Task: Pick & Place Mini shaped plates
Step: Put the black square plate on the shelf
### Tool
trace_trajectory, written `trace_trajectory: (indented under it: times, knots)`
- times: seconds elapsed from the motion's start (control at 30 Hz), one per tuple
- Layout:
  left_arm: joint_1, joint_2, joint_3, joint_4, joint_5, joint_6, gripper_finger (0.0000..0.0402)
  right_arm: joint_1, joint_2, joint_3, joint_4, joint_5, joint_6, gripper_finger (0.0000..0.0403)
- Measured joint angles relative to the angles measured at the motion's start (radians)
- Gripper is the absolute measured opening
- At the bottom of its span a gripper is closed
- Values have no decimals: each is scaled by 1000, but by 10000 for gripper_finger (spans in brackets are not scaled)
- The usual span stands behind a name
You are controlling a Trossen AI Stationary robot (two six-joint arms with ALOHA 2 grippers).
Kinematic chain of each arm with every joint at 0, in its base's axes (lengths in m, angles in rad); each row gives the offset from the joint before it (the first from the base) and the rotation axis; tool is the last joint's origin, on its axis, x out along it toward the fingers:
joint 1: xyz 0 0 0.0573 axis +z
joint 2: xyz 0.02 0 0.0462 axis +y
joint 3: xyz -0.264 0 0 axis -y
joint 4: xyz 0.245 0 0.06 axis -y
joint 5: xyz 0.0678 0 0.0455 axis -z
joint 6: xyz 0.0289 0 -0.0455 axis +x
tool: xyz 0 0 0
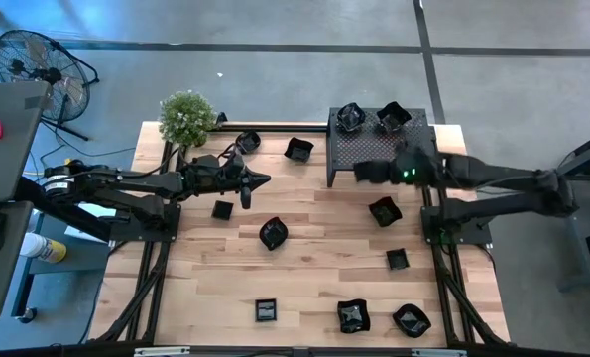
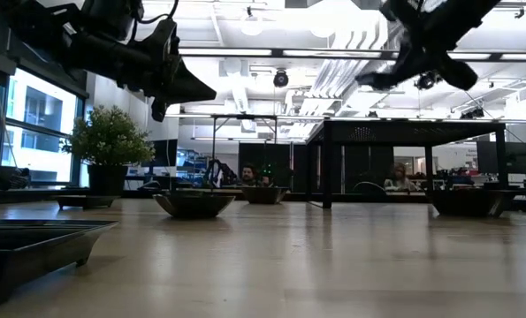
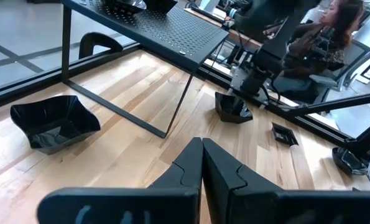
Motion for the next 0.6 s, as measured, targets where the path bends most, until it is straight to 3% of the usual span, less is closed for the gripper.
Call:
trace_trajectory:
  times: [0.33, 0.6]
  knots:
    - [0, 1, 0, 0, 1, 1, 1, -379, 4, -52, -7, -202, -147, 7]
    - [0, 1, 0, 0, 1, 2, 1, -531, 12, -71, 47, -297, -246, 7]
